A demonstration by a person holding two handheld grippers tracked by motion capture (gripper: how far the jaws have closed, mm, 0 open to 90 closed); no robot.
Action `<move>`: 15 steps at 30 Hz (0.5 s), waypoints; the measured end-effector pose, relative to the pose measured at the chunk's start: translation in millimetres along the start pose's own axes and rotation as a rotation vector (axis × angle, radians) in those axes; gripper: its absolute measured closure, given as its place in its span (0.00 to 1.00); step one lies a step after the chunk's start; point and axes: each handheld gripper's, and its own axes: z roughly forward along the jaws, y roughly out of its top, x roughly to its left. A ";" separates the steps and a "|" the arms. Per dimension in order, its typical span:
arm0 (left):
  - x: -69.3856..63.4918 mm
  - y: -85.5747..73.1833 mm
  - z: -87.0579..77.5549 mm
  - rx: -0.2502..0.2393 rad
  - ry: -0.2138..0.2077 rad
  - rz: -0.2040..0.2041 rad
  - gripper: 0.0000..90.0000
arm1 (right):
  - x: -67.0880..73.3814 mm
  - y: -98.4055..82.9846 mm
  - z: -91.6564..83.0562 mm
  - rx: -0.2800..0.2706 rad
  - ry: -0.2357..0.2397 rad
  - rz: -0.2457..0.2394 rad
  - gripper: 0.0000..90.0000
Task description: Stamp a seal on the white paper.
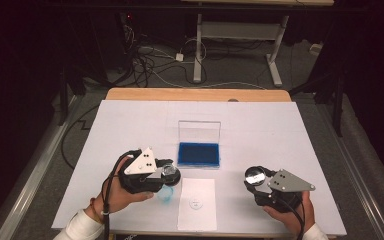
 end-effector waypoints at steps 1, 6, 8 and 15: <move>-1.4 0.8 0.7 -0.001 -0.007 0.002 0.61 | 0.3 -0.1 -0.2 0.000 0.003 0.000 0.43; -9.3 2.8 6.4 0.007 -0.023 0.022 0.61 | 1.8 -0.8 1.2 0.009 0.006 -0.005 0.43; -11.6 3.0 10.2 0.013 -0.035 0.024 0.61 | 3.0 -0.4 0.5 0.008 0.008 -0.008 0.43; -20.4 3.9 24.1 0.018 -0.069 0.034 0.61 | 3.8 0.0 0.0 0.006 0.011 -0.015 0.43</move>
